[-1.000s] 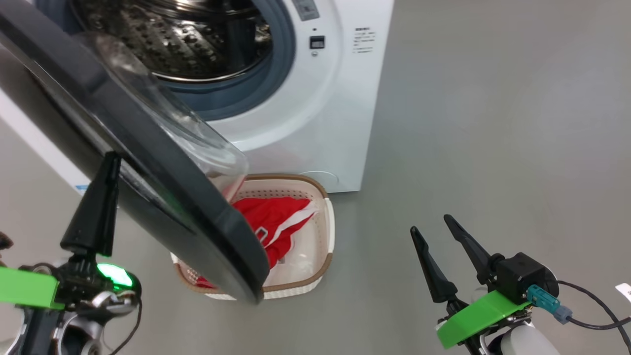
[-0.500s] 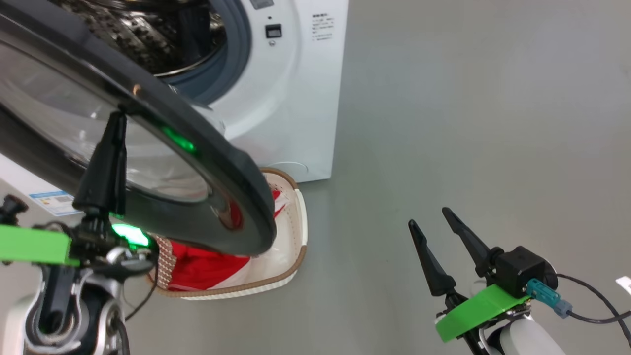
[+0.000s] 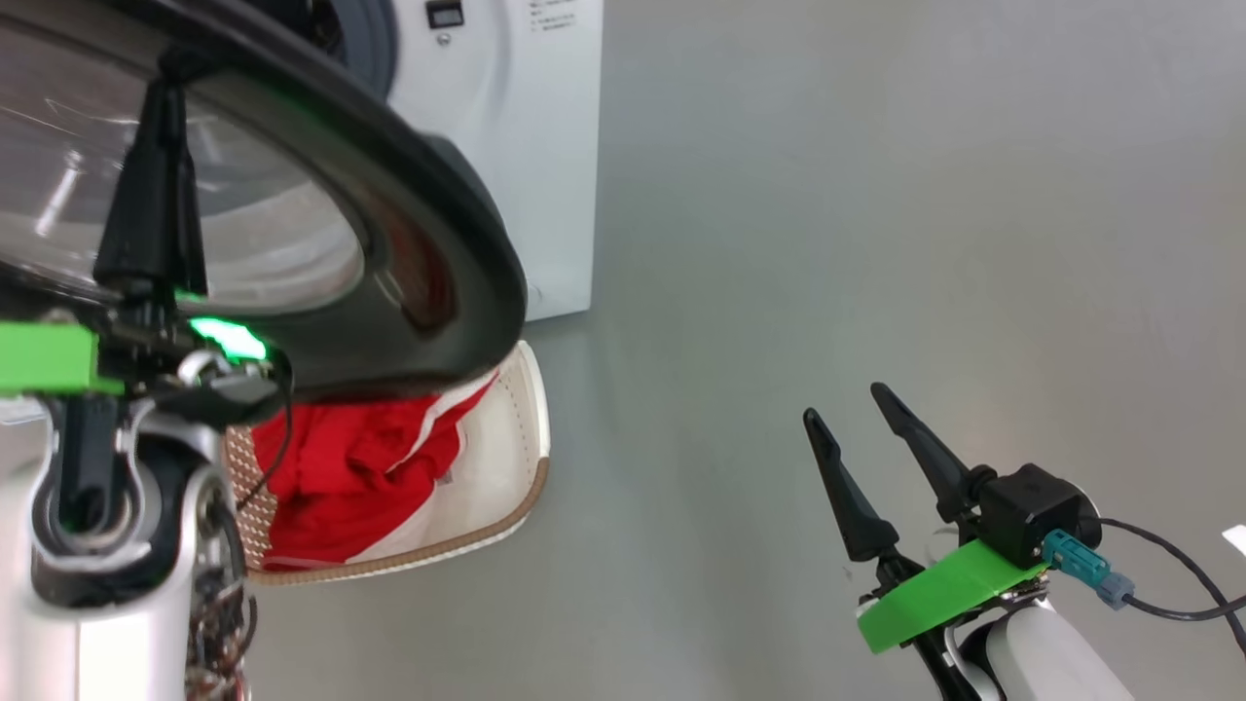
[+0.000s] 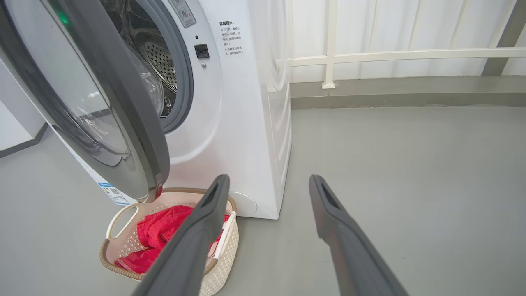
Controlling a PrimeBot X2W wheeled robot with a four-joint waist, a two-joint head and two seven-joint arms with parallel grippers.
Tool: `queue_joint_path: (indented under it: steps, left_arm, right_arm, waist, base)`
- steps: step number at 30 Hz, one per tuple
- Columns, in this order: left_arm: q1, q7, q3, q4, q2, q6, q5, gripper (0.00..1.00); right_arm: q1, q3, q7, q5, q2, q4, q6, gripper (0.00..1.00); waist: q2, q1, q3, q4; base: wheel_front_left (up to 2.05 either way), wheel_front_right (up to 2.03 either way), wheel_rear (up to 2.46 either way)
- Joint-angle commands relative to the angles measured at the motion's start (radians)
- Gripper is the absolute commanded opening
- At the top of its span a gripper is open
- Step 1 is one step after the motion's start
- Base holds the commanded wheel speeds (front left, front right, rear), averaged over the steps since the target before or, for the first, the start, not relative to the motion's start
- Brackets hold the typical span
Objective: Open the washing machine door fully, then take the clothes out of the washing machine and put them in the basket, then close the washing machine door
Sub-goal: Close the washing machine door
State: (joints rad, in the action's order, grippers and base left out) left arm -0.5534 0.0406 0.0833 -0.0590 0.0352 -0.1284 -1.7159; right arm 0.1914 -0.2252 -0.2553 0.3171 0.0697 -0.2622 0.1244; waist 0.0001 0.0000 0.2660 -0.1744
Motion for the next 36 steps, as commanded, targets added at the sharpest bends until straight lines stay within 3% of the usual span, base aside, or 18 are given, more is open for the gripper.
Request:
queue_joint_path:
  steps: [1, 21, 27, 28, 29, 30, 31, 36]
  left_arm:
    - [-0.045, -0.006, 0.019, -0.004, 0.022, 0.014, 0.012, 0.00]
    - [-0.296, -0.027, 0.019, 0.209, 0.046, 0.084, 0.051, 0.00]
    - [-0.283, 0.003, -0.001, 0.208, 0.048, 0.101, 0.053, 0.00]
    - [-0.272, 0.009, -0.005, 0.203, 0.048, 0.102, 0.053, 0.08]
    - [-0.259, 0.013, -0.008, 0.195, 0.048, 0.103, 0.055, 0.28]
    - [-0.244, 0.016, -0.011, 0.187, 0.047, 0.103, 0.054, 0.87]
    - [-0.228, 0.020, -0.015, 0.178, 0.047, 0.101, 0.054, 1.00]
    - [-0.162, 0.018, -0.018, 0.142, 0.054, 0.085, 0.070, 1.00]
  right_arm:
    - [0.034, -0.018, -0.006, 0.010, 0.006, 0.028, 0.006, 1.00]
    - [0.080, -0.015, -0.006, 0.012, 0.016, 0.044, 0.006, 1.00]
    - [0.080, -0.009, -0.006, 0.010, 0.015, 0.040, 0.006, 1.00]
    - [0.079, -0.009, -0.006, 0.011, 0.014, 0.038, 0.006, 1.00]
    - [0.078, -0.007, -0.006, 0.011, 0.013, 0.036, 0.006, 1.00]
    - [0.078, -0.006, -0.006, 0.012, 0.013, 0.035, 0.006, 1.00]
    - [0.077, -0.005, -0.006, 0.013, 0.012, 0.034, 0.006, 1.00]
    - [0.073, -0.004, -0.006, 0.016, 0.009, 0.030, 0.006, 1.00]
  waist:
    - [-0.0001, 0.0000, 0.024, -0.020]
    - [-0.0001, 0.0000, 0.126, -0.043]
    - [-0.0001, 0.0000, 0.124, -0.041]
    - [-0.0001, 0.0000, 0.120, -0.040]
    - [-0.0001, 0.0000, 0.115, -0.038]
    - [-0.0001, 0.0000, 0.110, -0.036]
    - [-0.0001, 0.0000, 0.104, -0.033]
    - [-0.0001, 0.0000, 0.077, -0.020]
  base:
    - [0.00, 0.00, 0.00]
    - [0.00, 0.00, 0.00]
    - [0.00, 0.00, 0.00]
    - [0.00, 0.00, 0.00]
    - [0.00, 0.00, 0.00]
    - [0.00, 0.00, 0.00]
    - [0.00, 0.00, 0.00]
    - [0.00, 0.00, 0.00]
